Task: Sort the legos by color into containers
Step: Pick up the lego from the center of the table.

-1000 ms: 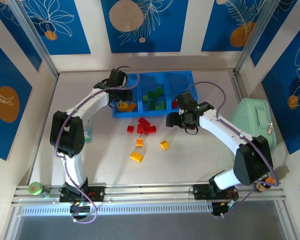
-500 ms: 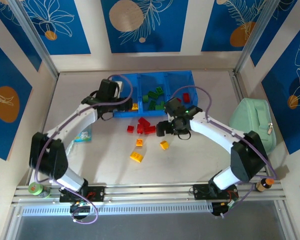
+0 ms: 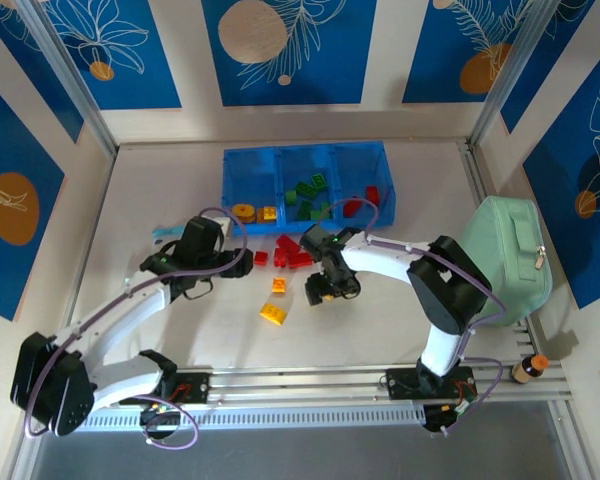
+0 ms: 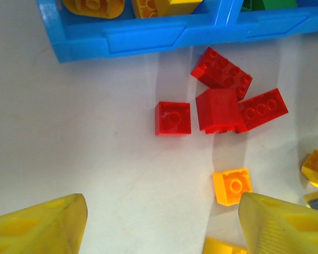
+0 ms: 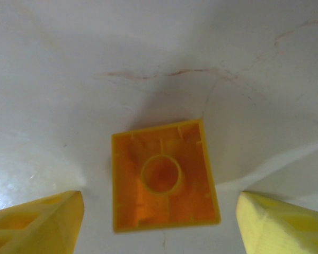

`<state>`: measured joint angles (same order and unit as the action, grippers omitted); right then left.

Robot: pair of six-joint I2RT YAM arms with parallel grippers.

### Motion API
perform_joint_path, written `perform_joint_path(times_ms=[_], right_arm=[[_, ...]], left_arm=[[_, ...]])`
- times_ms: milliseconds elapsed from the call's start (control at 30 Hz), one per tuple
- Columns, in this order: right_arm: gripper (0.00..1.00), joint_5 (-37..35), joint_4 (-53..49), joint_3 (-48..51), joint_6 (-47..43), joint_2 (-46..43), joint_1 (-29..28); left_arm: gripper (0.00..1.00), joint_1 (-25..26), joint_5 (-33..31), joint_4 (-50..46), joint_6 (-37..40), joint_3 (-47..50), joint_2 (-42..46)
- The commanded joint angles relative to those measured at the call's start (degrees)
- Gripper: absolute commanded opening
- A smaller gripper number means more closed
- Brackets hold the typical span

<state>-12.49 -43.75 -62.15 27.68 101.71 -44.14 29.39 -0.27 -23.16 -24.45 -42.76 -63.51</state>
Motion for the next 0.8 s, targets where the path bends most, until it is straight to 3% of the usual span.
perform_joint_path(times_ms=[0,200,367,567,767], right_arm=[[0.71,-1.2,-1.2,-2.1,-0.3,1.7,-1.1],[0.44,-4.5,-2.9,-4.4,-0.1,3.2,-3.2],[0.29,-5.9,-4.3,-6.4,-0.3,3.7,-3.8],[0.26,-7.9,-7.5,-12.0,-0.9,2.9,-5.9],[0.26,-7.9,-9.5,-26.4,-2.7,5.5,-5.6]], left_arm=[[0.75,0.3,-1.7,-1.7,-1.9,2.1,3.5],[0.75,0.3,-2.3,-2.0,-2.7,4.3,6.0],[0.75,0.4,-2.9,-2.8,-2.7,4.7,7.2],[0.74,0.6,-3.5,-4.5,-2.7,5.5,9.4],[0.74,2.2,-2.5,-5.2,-5.7,7.7,13.4]])
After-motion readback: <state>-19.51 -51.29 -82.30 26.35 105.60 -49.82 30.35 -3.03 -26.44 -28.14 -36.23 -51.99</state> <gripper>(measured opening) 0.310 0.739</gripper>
